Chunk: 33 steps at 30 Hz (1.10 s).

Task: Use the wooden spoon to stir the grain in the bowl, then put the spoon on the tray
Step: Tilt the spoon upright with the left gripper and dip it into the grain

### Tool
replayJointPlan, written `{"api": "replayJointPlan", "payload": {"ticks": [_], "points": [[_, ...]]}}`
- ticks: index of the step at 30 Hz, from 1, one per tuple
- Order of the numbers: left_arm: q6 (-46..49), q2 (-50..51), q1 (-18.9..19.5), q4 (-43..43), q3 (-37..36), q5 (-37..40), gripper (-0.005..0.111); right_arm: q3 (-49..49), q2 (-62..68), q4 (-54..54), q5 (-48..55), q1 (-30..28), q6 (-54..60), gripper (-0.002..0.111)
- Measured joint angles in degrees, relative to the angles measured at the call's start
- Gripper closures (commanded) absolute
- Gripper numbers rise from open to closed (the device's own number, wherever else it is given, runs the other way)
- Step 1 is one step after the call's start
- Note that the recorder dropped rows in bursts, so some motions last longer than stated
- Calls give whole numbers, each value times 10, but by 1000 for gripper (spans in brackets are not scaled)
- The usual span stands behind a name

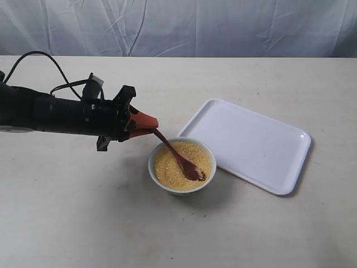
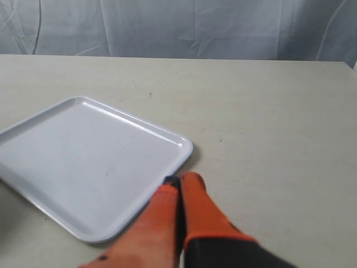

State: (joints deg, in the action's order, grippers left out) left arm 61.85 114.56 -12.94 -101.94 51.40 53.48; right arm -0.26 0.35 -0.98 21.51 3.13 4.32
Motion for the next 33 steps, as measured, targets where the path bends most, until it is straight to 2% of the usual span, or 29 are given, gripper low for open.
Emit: {"api": "replayJointPlan", "payload": {"ticks": [9, 27, 33], "points": [[-1, 0, 0, 0, 1, 22, 107, 0, 0, 0, 0, 0, -1, 108], [31, -1, 0, 19, 35, 112, 107, 0, 0, 0, 0, 0, -1, 108], [46, -36, 0, 20, 35, 75, 107, 0, 0, 0, 0, 0, -1, 108]]}}
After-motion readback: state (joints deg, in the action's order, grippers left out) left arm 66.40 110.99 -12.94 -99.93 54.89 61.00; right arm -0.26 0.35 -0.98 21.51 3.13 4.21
